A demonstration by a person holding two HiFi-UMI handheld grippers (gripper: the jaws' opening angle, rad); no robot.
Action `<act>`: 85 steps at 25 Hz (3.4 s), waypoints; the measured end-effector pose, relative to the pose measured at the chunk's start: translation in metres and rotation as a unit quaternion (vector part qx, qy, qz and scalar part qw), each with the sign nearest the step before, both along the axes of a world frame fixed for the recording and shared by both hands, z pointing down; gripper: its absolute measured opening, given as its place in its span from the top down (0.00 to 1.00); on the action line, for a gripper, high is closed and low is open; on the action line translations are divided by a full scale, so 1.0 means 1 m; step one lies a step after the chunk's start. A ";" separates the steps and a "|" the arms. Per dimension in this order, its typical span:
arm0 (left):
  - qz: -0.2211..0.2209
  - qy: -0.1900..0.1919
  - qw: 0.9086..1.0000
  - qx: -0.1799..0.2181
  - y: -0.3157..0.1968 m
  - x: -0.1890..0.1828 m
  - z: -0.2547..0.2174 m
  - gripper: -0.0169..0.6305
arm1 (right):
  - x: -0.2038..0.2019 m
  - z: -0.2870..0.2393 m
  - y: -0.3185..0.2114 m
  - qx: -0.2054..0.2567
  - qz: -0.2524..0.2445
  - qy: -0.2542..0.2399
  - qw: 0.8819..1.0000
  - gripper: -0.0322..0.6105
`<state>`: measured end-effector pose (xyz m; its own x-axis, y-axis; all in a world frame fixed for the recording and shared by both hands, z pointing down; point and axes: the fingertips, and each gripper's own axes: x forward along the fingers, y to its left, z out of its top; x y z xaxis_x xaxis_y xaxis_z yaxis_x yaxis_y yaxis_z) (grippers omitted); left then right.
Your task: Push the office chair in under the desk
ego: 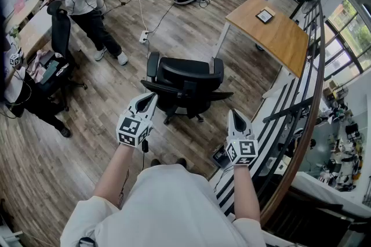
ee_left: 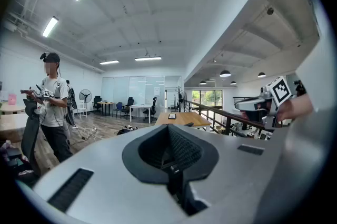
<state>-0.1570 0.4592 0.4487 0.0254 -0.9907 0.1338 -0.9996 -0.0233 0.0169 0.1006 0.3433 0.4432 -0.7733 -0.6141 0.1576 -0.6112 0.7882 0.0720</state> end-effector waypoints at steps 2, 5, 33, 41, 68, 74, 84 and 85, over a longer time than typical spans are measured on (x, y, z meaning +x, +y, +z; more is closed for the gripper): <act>-0.002 0.001 1.000 0.000 -0.001 -0.002 0.002 0.98 | -0.002 0.001 -0.002 0.001 -0.001 0.001 1.000 0.95; -0.003 0.001 1.000 0.002 -0.003 -0.003 0.001 0.98 | -0.003 0.000 -0.004 0.003 -0.002 0.001 1.000 0.95; -0.020 0.033 0.999 -0.022 -0.024 0.001 0.023 0.78 | -0.003 0.020 -0.039 -0.013 -0.034 0.023 0.999 0.79; -0.036 0.035 0.998 -0.029 -0.034 0.003 0.037 0.77 | 0.004 0.034 -0.060 -0.014 -0.055 0.047 0.997 0.79; 0.030 -0.099 0.980 -0.173 -0.076 -0.060 0.122 0.72 | -0.040 0.138 -0.119 -0.059 -0.147 0.227 0.961 0.74; 0.097 -0.177 0.950 -0.239 -0.084 -0.081 0.164 0.69 | -0.050 0.173 -0.131 -0.051 -0.174 0.319 0.930 0.72; 0.206 -0.304 0.871 -0.326 -0.100 -0.076 0.209 0.66 | -0.055 0.210 -0.141 -0.011 -0.253 0.465 0.849 0.70; 0.212 -0.315 0.863 -0.333 -0.102 -0.077 0.212 0.65 | -0.057 0.214 -0.142 -0.007 -0.259 0.474 0.841 0.69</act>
